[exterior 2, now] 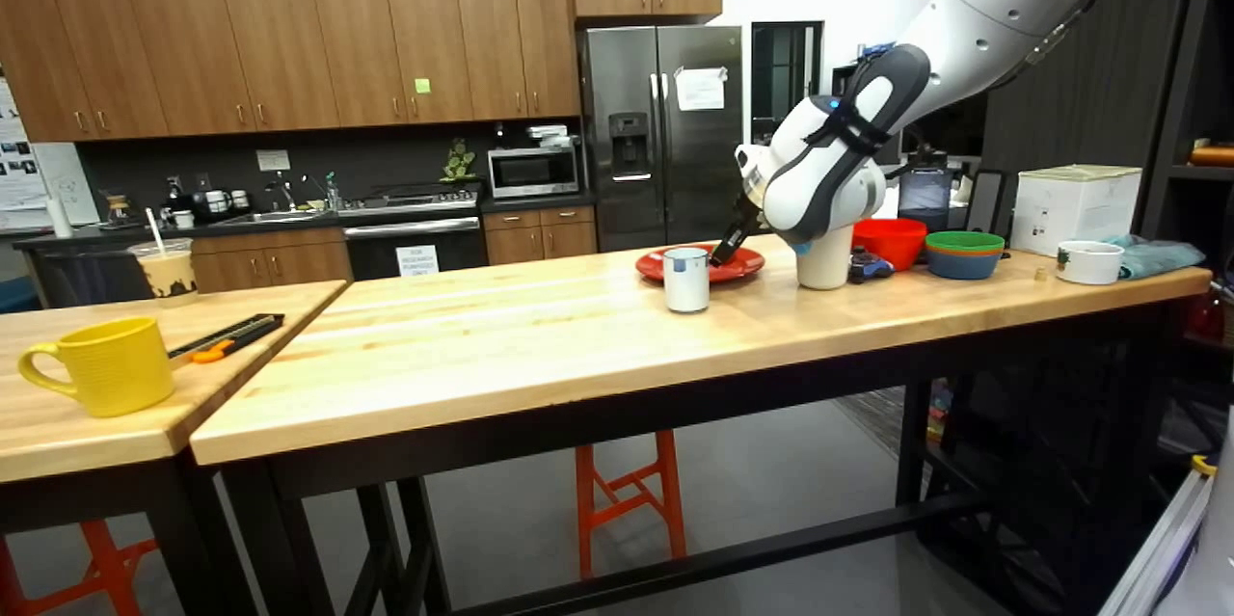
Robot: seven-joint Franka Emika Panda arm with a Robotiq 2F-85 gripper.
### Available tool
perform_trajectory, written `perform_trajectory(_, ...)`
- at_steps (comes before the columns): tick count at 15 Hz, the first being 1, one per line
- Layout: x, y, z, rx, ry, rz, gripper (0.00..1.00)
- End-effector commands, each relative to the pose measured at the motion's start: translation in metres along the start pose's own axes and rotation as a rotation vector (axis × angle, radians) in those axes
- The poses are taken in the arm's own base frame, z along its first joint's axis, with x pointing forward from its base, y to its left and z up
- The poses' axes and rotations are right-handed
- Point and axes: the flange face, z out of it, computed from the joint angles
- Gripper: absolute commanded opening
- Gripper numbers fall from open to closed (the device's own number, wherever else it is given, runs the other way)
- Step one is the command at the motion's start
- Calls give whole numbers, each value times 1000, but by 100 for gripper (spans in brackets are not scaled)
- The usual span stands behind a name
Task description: Lift the small ball from the red plate, put it on the table and then back on the plate.
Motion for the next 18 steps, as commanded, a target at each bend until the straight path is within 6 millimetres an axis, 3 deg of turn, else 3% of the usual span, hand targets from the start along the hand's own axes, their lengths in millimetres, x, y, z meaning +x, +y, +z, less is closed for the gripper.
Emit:
perform_trajectory(1,1,9,11,-55,42,-12,26)
perform_trajectory(7,8,5,8,-83,85,-22,26)
perform_trajectory(15,50,-18,-13,-81,180,-114,26)
perform_trajectory(18,53,-27,-10,-72,173,-129,26)
